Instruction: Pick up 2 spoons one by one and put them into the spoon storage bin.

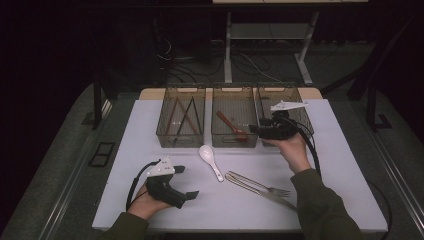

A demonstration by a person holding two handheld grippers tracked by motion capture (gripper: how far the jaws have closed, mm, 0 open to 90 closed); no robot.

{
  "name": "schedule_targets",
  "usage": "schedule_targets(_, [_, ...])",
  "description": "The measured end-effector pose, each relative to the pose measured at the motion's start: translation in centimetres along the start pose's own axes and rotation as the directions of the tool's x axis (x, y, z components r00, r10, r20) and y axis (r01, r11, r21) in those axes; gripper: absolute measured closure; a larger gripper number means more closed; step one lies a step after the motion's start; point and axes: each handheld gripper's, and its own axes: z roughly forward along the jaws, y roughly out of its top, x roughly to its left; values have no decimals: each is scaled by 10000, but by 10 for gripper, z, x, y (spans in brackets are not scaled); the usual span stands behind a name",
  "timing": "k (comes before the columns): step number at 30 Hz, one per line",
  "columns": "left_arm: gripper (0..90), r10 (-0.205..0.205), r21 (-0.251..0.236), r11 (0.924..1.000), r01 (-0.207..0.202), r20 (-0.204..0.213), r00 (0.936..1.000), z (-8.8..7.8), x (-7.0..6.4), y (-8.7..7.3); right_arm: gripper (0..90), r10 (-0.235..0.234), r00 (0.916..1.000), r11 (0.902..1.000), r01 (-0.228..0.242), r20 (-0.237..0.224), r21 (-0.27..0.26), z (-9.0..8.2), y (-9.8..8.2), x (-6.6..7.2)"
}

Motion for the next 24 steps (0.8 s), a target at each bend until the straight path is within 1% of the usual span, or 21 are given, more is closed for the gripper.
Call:
schedule_targets(3, [0,0,10,10000,0,-12,10000,0,0,0,393,-22,9994,10000,22,-351,-2,-9,-7,-1])
schedule_targets(8, [0,0,68,10000,0,-18,10000,1,0,0,343,93,9976,10000,-92,-690,22,-20,-22,-3])
schedule_targets(9, [0,-30,57,10000,31,-33,10000,1,0,0,332,57,9970,10000,-60,-770,-40,-22,-25,-4])
schedule_targets(10, [0,-36,60,10000,36,-47,10000,1,0,0,323,4,9966,10000,-9,-823,-61,-25,-29,-5])
schedule_targets(12, [0,8,56,10000,-8,-33,10000,1,0,0,292,30,9956,9999,-43,-937,-133,-30,-36,-6])
schedule_targets(13, [0,12,75,10000,-11,-42,10000,1,0,0,287,49,9952,9999,-58,-975,-88,-32,-40,-7])
schedule_targets(14, [0,11,109,9999,-10,-50,10000,1,0,0,279,83,9956,10000,-86,-938,-32,-34,-43,-7])
schedule_targets(16, [17,23,115,9999,-22,-50,10000,1,-1,0,251,23,9950,10000,-32,-1000,-82,-39,-49,-8])
schedule_targets(18, [19,33,102,9999,-33,-54,10000,1,-1,0,239,264,9921,9995,-286,-1230,-161,-44,-56,-10])
schedule_targets(20, [34,44,122,9999,-43,-79,10000,1,-1,0,204,277,9926,9993,-304,-1183,-217,-49,-64,-13])
schedule_targets(21, [39,49,89,9999,-48,-103,9999,0,-1,0,200,229,9938,9991,-266,-1090,-328,-51,-68,-14])
schedule_targets(22, [47,65,96,9999,-63,-125,9999,0,-1,0,196,262,9941,9991,-294,-1050,-292,-54,-72,-14])
schedule_targets(24, [63,38,142,9999,-35,-224,9997,0,-1,0,187,277,9938,9988,-317,-1078,-363,-59,-79,-15])
